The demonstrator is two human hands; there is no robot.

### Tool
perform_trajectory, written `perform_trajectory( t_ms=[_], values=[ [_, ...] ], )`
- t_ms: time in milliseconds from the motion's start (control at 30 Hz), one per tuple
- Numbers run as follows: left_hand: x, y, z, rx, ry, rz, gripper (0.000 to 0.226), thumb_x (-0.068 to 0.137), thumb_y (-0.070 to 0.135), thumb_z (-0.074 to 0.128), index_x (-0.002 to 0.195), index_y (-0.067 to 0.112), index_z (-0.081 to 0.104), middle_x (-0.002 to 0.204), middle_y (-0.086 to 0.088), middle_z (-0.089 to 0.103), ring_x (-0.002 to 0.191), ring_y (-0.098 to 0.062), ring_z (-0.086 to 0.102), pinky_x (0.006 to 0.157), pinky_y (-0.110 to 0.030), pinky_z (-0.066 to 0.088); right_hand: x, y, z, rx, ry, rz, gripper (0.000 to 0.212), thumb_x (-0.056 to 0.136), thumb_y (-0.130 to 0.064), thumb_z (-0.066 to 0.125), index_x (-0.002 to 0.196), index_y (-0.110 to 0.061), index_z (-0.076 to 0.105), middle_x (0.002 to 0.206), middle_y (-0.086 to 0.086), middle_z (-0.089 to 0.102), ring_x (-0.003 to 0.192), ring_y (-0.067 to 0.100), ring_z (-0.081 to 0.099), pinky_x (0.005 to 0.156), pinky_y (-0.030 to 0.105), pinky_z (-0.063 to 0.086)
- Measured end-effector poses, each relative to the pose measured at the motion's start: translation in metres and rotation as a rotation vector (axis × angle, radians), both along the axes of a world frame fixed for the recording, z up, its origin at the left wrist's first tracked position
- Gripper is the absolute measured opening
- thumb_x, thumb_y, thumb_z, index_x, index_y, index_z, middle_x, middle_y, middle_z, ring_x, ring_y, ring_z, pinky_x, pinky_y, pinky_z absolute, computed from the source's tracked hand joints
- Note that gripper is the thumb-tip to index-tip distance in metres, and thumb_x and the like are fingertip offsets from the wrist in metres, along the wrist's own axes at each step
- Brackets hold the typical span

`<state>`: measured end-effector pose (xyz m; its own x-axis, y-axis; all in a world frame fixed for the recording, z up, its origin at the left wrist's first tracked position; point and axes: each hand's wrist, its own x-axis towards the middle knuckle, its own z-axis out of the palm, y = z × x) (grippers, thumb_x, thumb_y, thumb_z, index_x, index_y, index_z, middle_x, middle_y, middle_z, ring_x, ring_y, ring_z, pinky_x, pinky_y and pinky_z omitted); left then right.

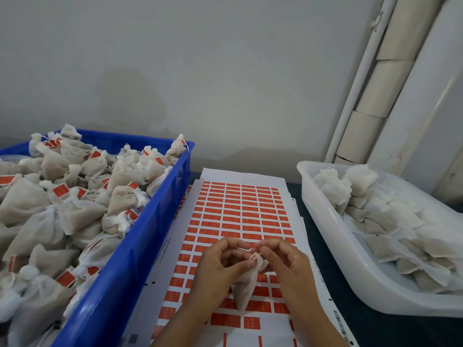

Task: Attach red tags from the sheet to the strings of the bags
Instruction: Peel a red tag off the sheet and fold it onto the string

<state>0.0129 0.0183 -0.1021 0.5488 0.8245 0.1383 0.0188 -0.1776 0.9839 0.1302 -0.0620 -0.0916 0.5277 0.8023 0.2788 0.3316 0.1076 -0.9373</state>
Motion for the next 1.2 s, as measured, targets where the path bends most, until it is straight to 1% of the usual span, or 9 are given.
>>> perform_trajectory(
  t_ms=[100,233,300,533,667,767,833,967,1200],
  values=[
    [-0.0010,-0.0002,0.0018,0.005,-0.010,0.009,0.030,0.067,0.026,0.078,0.091,0.028,0.062,0.078,0.017,0.070,0.078,-0.002,0.067,0.062,-0.013,0.052,0.0018,-0.0013,0.0017,-0.054,0.027,0.077,0.021,0.076,-0.041,0.055,0.090,-0.030,0.066,0.088,-0.023,0.068,0.087,-0.001,0.064,0.067,0.006,0.048],
    [-0.0020,-0.0001,0.0014,0.047,0.028,0.041,0.029,0.068,0.024,0.079,0.090,0.030,0.061,0.077,0.016,0.070,0.078,-0.001,0.067,0.064,-0.015,0.054,0.0029,-0.0011,-0.0012,-0.141,-0.062,0.073,0.010,0.078,-0.027,0.070,0.087,-0.030,0.068,0.085,-0.023,0.068,0.085,-0.002,0.063,0.068,0.008,0.049],
    [-0.0019,-0.0007,0.0009,0.067,0.040,0.057,0.028,0.069,0.023,0.078,0.089,0.030,0.060,0.077,0.016,0.069,0.077,-0.002,0.067,0.066,-0.017,0.055,0.0038,-0.0007,-0.0022,-0.142,-0.065,0.053,0.010,0.077,-0.024,0.072,0.085,-0.029,0.068,0.083,-0.020,0.069,0.083,0.001,0.064,0.070,0.011,0.051],
    [-0.0031,-0.0049,0.0019,0.206,0.053,0.119,0.026,0.071,0.021,0.078,0.083,0.033,0.059,0.076,0.020,0.067,0.074,0.005,0.065,0.060,-0.009,0.051,0.0030,-0.0008,-0.0018,-0.103,-0.125,0.065,0.012,0.077,-0.018,0.072,0.084,-0.025,0.065,0.081,-0.016,0.067,0.083,0.005,0.063,0.071,0.016,0.053],
    [-0.0040,-0.0070,0.0030,0.301,0.058,0.157,0.028,0.074,0.021,0.076,0.082,0.040,0.056,0.078,0.024,0.064,0.076,0.008,0.063,0.062,-0.008,0.051,0.0019,-0.0013,0.0002,-0.048,-0.189,0.107,0.004,0.081,-0.030,0.064,0.082,-0.026,0.066,0.084,-0.017,0.065,0.087,0.008,0.062,0.078,0.018,0.052],
    [-0.0046,-0.0077,0.0036,0.337,0.060,0.144,0.029,0.076,0.020,0.074,0.079,0.043,0.056,0.077,0.027,0.062,0.077,0.010,0.061,0.062,-0.005,0.049,0.0028,-0.0025,0.0026,-0.027,-0.115,0.131,0.026,0.084,-0.036,0.046,0.079,-0.021,0.067,0.081,-0.010,0.066,0.083,0.014,0.064,0.078,0.023,0.054],
    [-0.0042,-0.0078,0.0035,0.336,0.055,0.128,0.029,0.076,0.019,0.073,0.079,0.043,0.057,0.076,0.028,0.062,0.077,0.010,0.061,0.062,-0.005,0.049,0.0047,-0.0036,0.0029,-0.030,-0.092,0.143,0.026,0.086,-0.032,0.046,0.078,-0.020,0.068,0.080,-0.008,0.067,0.081,0.016,0.066,0.076,0.023,0.055],
    [-0.0036,-0.0069,0.0020,0.281,0.018,0.119,0.026,0.078,0.015,0.072,0.078,0.039,0.061,0.073,0.028,0.065,0.078,0.005,0.063,0.062,-0.007,0.050,0.0053,-0.0031,0.0011,-0.031,-0.039,0.128,0.011,0.085,-0.019,0.060,0.078,-0.023,0.068,0.078,-0.007,0.070,0.078,0.015,0.067,0.070,0.019,0.054],
    [-0.0044,-0.0065,0.0005,0.189,-0.043,0.091,0.022,0.079,0.009,0.069,0.081,0.030,0.065,0.079,0.022,0.068,0.077,-0.002,0.066,0.060,-0.013,0.052,0.0013,-0.0032,0.0018,-0.007,-0.014,0.098,0.017,0.082,-0.005,0.065,0.080,-0.021,0.068,0.078,-0.009,0.071,0.075,0.014,0.068,0.064,0.015,0.053]
  ],
)
